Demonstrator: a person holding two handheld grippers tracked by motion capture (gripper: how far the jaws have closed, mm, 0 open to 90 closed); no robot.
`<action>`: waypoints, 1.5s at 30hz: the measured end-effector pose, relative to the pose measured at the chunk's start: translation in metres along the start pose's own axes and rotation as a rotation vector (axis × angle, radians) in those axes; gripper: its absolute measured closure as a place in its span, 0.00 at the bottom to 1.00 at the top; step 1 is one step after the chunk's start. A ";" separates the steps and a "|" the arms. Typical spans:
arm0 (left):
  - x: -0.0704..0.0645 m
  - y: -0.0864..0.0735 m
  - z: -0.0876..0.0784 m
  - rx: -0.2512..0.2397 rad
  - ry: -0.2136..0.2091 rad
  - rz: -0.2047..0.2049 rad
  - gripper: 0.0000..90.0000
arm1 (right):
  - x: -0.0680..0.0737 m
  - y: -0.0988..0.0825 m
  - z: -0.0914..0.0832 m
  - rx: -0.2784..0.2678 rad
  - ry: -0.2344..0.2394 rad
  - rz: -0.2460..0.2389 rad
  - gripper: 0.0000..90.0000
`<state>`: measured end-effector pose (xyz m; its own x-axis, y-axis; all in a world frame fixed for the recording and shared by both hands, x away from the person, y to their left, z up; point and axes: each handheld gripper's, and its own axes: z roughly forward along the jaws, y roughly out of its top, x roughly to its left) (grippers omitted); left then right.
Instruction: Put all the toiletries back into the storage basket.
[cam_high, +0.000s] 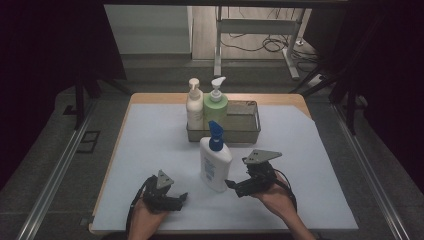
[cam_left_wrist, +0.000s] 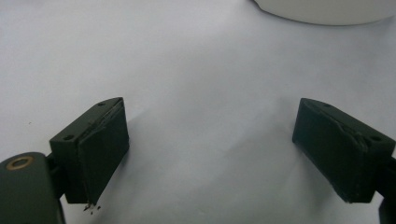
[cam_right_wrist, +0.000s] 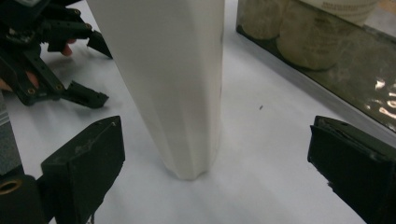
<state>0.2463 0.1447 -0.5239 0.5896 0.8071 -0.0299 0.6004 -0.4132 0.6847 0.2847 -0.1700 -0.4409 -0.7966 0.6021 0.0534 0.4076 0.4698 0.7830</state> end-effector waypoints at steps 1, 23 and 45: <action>0.000 0.000 0.000 0.000 0.000 0.000 0.12 | 0.001 0.002 0.000 0.006 -0.002 -0.006 0.05; 0.000 0.000 0.000 0.002 -0.001 0.000 0.12 | 0.019 0.044 0.015 -0.033 -0.047 0.010 0.16; 0.000 0.000 0.000 0.001 -0.001 -0.001 0.12 | 0.028 0.054 0.034 -0.031 -0.051 -0.016 0.43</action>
<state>0.2464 0.1448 -0.5238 0.5896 0.8071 -0.0307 0.6013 -0.4132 0.6839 0.2999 -0.1055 -0.4182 -0.7785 0.6276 0.0096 0.3806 0.4598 0.8023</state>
